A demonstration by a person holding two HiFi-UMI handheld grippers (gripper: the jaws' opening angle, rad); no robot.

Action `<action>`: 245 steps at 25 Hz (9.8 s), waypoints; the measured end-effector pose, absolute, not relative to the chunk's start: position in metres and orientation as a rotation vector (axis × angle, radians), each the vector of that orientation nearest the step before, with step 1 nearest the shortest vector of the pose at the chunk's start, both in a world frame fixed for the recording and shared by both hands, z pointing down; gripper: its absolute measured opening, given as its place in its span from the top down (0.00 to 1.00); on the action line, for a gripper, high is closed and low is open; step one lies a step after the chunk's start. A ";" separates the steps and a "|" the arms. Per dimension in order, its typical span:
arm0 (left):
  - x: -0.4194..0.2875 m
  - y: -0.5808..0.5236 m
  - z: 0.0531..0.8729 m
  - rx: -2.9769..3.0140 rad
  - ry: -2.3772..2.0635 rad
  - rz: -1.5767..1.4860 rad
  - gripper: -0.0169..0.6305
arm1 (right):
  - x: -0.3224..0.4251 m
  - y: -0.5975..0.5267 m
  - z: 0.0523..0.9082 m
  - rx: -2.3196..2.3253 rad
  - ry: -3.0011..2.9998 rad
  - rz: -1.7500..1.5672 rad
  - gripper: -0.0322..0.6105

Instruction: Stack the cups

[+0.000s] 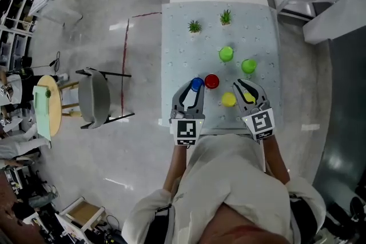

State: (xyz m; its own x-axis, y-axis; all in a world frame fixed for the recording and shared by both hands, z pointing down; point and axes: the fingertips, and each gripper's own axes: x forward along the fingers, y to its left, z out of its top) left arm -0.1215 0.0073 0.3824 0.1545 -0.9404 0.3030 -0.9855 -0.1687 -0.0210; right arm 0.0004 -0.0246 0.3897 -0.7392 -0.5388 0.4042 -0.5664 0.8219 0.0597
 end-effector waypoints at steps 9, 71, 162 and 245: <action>-0.135 0.001 0.418 2.276 -1.773 0.404 0.80 | -0.007 -0.020 0.425 0.866 -2.480 0.108 0.86; -0.045 0.049 0.538 2.253 -1.436 0.616 0.80 | 0.026 0.045 0.592 0.512 -2.196 0.187 0.63; -0.037 0.010 0.520 2.268 -1.480 0.561 0.80 | 0.036 -0.043 0.532 0.679 -2.297 0.134 0.60; -0.027 0.018 0.531 2.275 -1.412 0.569 0.81 | 0.031 -0.011 0.498 0.571 -2.315 0.071 0.63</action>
